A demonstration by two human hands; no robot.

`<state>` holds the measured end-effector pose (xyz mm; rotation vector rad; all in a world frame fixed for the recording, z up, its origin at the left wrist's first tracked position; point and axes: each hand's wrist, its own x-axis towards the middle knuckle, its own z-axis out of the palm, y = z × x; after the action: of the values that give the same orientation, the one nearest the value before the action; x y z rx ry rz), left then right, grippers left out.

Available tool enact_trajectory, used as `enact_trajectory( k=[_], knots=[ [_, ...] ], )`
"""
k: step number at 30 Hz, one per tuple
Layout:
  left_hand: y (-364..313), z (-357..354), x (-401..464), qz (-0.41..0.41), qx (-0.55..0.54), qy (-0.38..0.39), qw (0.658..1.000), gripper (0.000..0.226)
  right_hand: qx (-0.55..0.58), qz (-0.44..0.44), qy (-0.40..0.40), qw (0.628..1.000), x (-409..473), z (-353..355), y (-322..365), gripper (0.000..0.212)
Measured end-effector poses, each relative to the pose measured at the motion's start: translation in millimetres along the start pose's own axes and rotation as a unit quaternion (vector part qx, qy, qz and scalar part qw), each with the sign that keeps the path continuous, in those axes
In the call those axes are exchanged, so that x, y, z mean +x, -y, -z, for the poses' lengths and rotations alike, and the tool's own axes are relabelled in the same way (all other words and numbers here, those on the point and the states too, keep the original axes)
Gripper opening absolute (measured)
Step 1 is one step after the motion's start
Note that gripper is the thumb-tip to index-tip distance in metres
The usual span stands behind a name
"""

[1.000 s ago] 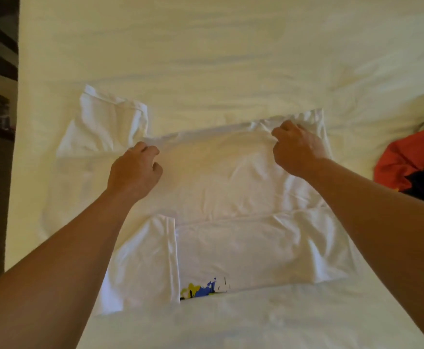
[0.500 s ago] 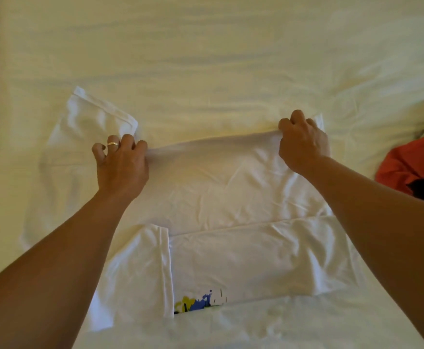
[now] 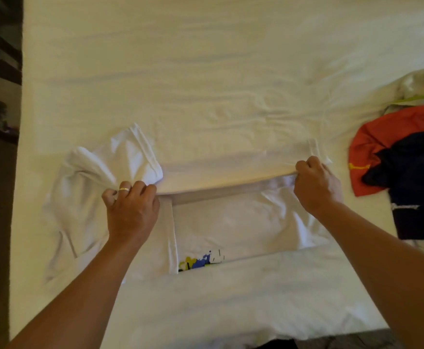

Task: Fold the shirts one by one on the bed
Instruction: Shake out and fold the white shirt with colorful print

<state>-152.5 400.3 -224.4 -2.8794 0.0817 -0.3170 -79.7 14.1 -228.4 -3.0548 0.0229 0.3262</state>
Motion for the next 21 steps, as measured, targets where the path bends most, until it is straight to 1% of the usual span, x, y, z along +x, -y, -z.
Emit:
enact_trajectory(
  k=[6,10,12,14,16,18,21],
  knots=[
    [-5.7,-5.8,-38.1,-0.016,-0.005,0.006,1.000,0.014,-0.062,0.022,0.022,0.998,-34.2,-8.6,-12.4,0.013],
    [-9.6,-8.3,-46.9,-0.018,-0.007,0.001,1.000,0.016,-0.083,0.036,-0.009,0.996,-43.8,-14.4,-17.2,0.014],
    [-11.0,-8.4,-52.5,-0.030,-0.011,-0.001,0.999,0.016,-0.091,0.035,-0.009,0.995,-46.8,-17.0,-18.2,0.012],
    [-13.6,-7.7,-57.4,-0.046,-0.022,0.015,0.999,0.015,-0.104,0.025,0.017,0.994,-49.6,-19.1,-20.7,0.006],
    [-18.2,-5.3,-59.4,-0.042,-0.037,0.042,0.998,0.020,-0.108,-0.004,0.050,0.993,-51.1,-20.1,-21.8,0.015],
    [-26.6,-3.3,-55.2,-0.025,-0.059,0.062,0.996,0.026,-0.088,-0.011,0.027,0.996,-48.5,-19.0,-18.8,0.022],
    [-44.9,-3.1,-37.0,-0.024,-0.122,0.062,0.990,0.029,-0.036,0.016,-0.036,0.999,-35.9,-19.2,-5.6,0.027]
  ],
)
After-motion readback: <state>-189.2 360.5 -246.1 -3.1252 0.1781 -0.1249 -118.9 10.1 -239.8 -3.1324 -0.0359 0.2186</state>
